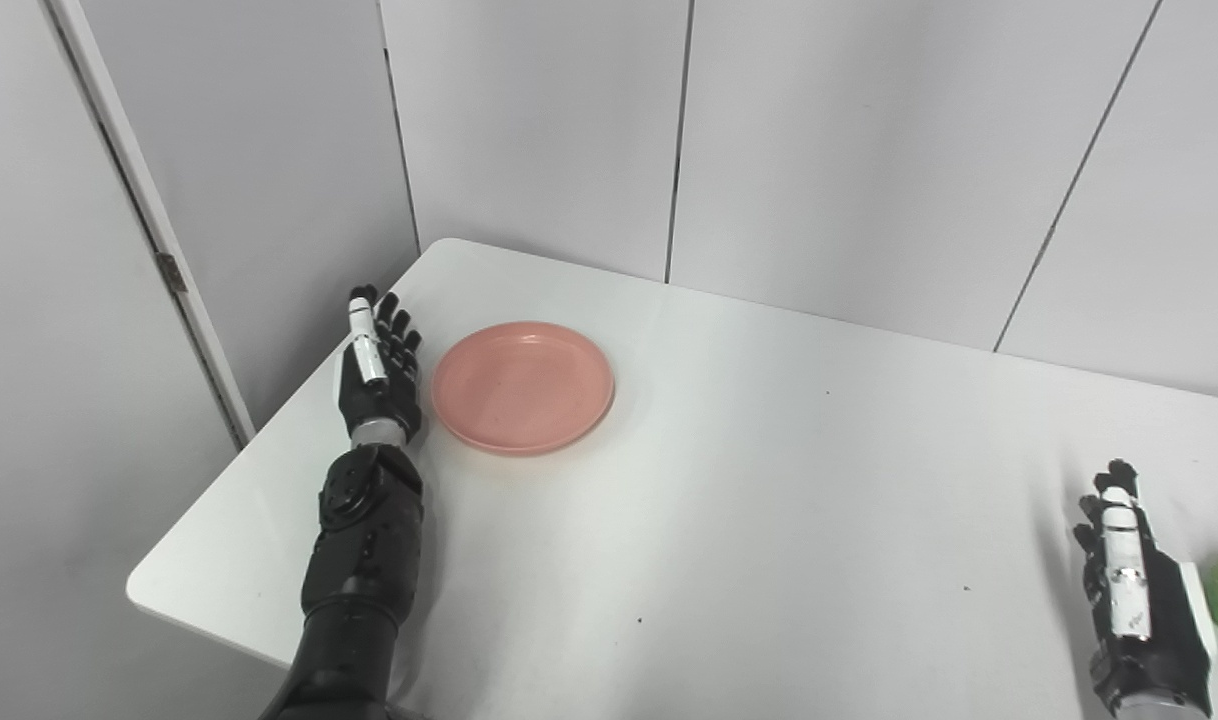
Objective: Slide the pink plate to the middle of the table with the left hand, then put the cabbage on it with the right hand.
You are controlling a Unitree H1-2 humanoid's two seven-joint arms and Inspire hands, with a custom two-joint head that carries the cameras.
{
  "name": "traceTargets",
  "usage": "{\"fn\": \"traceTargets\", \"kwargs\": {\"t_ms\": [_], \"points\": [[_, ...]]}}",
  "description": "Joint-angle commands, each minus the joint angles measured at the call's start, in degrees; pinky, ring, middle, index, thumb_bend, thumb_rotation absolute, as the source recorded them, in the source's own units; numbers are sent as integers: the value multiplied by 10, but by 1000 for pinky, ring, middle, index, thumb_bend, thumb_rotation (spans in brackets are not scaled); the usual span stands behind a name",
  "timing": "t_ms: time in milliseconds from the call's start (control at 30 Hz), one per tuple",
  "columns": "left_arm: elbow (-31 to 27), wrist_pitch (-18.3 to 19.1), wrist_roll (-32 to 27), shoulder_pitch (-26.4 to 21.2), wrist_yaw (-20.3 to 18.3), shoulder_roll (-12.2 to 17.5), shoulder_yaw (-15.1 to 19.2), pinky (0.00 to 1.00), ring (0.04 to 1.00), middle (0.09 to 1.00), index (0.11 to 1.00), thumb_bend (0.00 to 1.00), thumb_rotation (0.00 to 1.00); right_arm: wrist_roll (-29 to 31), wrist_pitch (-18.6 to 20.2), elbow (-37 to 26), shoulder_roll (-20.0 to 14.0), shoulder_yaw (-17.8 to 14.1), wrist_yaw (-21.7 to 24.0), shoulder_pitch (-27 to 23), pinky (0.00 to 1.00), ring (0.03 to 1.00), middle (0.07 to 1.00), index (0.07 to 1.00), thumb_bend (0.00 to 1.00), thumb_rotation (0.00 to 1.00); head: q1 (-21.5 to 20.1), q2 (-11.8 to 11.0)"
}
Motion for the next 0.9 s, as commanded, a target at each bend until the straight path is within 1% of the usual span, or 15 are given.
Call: {"fn": "traceTargets", "kwargs": {"t_ms": [0,167,300,433,533,700,800,867], "points": [[6,2,0,-15,-9,-1,-6,999,993,980,970,401,1000,-2,-9,-16,-3,1,3,-14,1000,995,1000,1000,103,1000,-1,1],[12,6,6,-15,-17,-1,-17,996,988,976,971,409,1000,-1,-13,-9,-6,1,7,-15,1000,998,1000,1000,108,1000,-4,2],[7,12,5,-16,-20,-5,-24,998,988,977,969,404,1000,-7,-7,-16,-2,1,1,-14,1000,989,1000,1000,109,1000,-10,5],[3,21,5,-15,-30,-4,-37,1000,999,988,979,406,1000,-2,-12,-13,0,0,4,-14,1000,994,1000,1000,118,1000,-18,8],[-4,30,5,-14,-31,-5,-44,999,996,988,979,404,1000,0,-10,-11,2,-1,3,-15,1000,992,1000,1000,114,1000,-23,10],[-15,40,7,-14,-35,-10,-54,972,982,978,970,398,1000,-1,-27,2,2,-1,4,-17,1000,982,998,1000,117,1000,-29,14],[-22,49,5,-13,-41,-17,-62,979,982,982,979,400,1000,-2,-21,-1,4,0,1,-17,1000,981,997,1000,122,1000,-35,17],[-29,55,6,-12,-43,-23,-70,973,977,978,971,404,1000,-4,-15,-4,5,0,-1,-17,1000,982,996,1000,130,1000,-40,18]]}}
